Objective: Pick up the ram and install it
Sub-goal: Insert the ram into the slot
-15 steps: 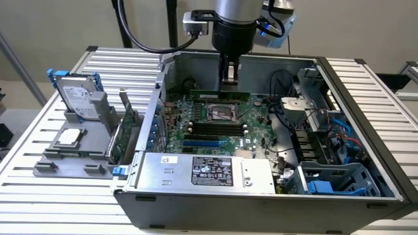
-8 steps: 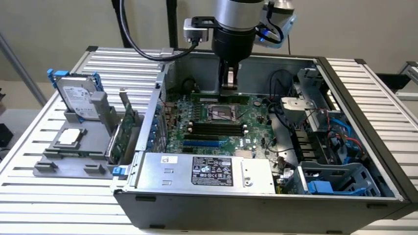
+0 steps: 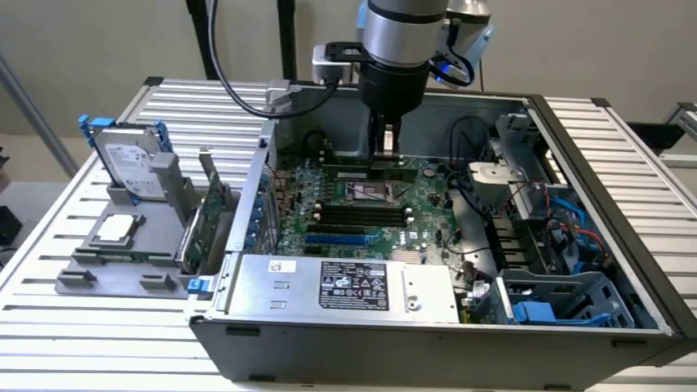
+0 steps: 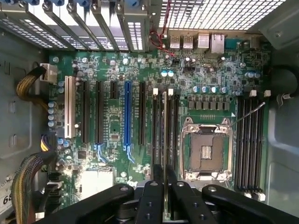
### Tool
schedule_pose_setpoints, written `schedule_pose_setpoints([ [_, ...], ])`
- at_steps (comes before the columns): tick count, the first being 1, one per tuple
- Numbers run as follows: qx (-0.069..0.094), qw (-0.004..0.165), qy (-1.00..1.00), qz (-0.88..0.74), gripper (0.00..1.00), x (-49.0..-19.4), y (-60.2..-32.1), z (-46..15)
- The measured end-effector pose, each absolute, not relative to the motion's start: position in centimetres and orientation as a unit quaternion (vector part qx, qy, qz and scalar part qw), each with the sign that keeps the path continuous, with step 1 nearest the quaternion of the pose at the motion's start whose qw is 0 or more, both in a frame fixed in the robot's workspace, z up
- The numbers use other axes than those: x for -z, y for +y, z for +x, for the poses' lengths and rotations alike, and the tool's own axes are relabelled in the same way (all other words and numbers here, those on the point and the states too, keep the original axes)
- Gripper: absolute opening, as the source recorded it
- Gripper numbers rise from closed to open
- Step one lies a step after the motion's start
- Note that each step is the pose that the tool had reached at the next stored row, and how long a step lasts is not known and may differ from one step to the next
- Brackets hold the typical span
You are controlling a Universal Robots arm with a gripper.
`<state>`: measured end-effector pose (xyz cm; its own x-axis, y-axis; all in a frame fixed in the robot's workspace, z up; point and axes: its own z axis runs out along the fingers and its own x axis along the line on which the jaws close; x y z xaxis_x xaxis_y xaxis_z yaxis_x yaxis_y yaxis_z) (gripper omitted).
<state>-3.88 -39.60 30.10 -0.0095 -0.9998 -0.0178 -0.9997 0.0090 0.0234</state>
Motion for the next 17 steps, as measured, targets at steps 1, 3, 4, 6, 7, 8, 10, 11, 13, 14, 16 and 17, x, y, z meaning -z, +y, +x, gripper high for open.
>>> schedule_pose_setpoints([
  [1, 0.015, 0.002, -0.71, 0.704, 0.0, -29.9, -39.6, -3.9],
  [3, 0.015, 0.002, -0.71, 0.704, 0.0, -29.6, -39.6, -3.9],
  [4, 0.015, 0.002, -0.71, 0.704, 0.0, -29.4, -39.6, -3.9],
  [6, 0.015, 0.002, -0.711, 0.703, 0.0, -29.0, -39.6, -3.9],
  [7, 0.015, 0.002, -0.711, 0.703, 0.0, -28.8, -39.6, -3.9],
  [8, 0.015, 0.002, -0.711, 0.703, 0.0, -28.6, -39.6, -3.9],
  [10, 0.015, 0.002, -0.711, 0.703, 0.0, -28.3, -39.6, -3.9],
  [11, 0.015, 0.002, -0.711, 0.703, 0.0, -28.1, -39.6, -3.9],
  [13, 0.015, 0.002, -0.711, 0.703, 0.0, -27.7, -39.6, -3.9],
  [14, 0.015, 0.002, -0.711, 0.703, 0.0, -27.5, -39.6, -3.9],
  [16, 0.015, 0.002, -0.711, 0.703, 0.0, -27.2, -39.6, -3.9],
  [17, 0.015, 0.002, -0.711, 0.703, 0.0, -27.0, -39.6, -3.9],
])
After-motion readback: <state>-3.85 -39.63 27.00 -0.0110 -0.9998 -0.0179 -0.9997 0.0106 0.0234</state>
